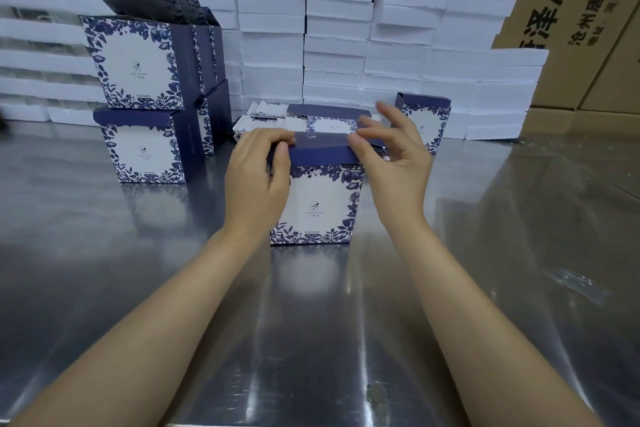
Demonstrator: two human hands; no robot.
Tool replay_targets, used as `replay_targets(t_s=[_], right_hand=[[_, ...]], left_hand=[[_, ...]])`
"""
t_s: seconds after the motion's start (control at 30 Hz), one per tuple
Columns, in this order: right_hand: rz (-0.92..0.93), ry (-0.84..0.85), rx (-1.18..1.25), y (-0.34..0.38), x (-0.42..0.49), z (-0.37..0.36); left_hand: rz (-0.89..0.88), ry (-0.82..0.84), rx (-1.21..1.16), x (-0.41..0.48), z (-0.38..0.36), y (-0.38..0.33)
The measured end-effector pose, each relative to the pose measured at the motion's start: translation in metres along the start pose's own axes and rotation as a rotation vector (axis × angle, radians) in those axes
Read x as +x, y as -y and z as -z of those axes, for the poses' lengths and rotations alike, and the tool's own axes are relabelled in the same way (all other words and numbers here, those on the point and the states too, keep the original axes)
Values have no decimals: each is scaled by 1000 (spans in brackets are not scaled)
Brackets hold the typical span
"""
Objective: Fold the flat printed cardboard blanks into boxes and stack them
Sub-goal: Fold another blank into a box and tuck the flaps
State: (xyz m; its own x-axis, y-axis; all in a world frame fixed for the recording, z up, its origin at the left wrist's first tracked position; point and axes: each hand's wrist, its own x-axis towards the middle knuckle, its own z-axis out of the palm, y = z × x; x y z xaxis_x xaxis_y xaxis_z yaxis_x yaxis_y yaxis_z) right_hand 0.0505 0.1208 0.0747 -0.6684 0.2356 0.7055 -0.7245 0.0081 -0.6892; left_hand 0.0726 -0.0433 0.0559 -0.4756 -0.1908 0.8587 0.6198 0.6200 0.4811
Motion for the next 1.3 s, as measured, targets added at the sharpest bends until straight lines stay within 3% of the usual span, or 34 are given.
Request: replay_targets(t_s=[0.13,0.4,0.73,0.87,1.03,1.2,1.3], right_hand=[[-159,-86,129,-7,3,1],[-455,-78,510,-12,11,1],[-417,74,275,-23,11,11],[-234,229,-7,-23,2,9],[195,316,-354,-17,-2,7],[290,441,-434,-10,-15,-2],[256,422,-454,-9,-13,-4]], left_hand=[[-110,72,110,-4,-1,8],[-180,111,159,-5,-7,8],[-169,105,40,-6,-6,17],[-148,116,3,-6,-7,22],[190,32,-64,-3,-5,19],[500,138,-348,3,-5,16],[552,206,-359,3,-11,13]])
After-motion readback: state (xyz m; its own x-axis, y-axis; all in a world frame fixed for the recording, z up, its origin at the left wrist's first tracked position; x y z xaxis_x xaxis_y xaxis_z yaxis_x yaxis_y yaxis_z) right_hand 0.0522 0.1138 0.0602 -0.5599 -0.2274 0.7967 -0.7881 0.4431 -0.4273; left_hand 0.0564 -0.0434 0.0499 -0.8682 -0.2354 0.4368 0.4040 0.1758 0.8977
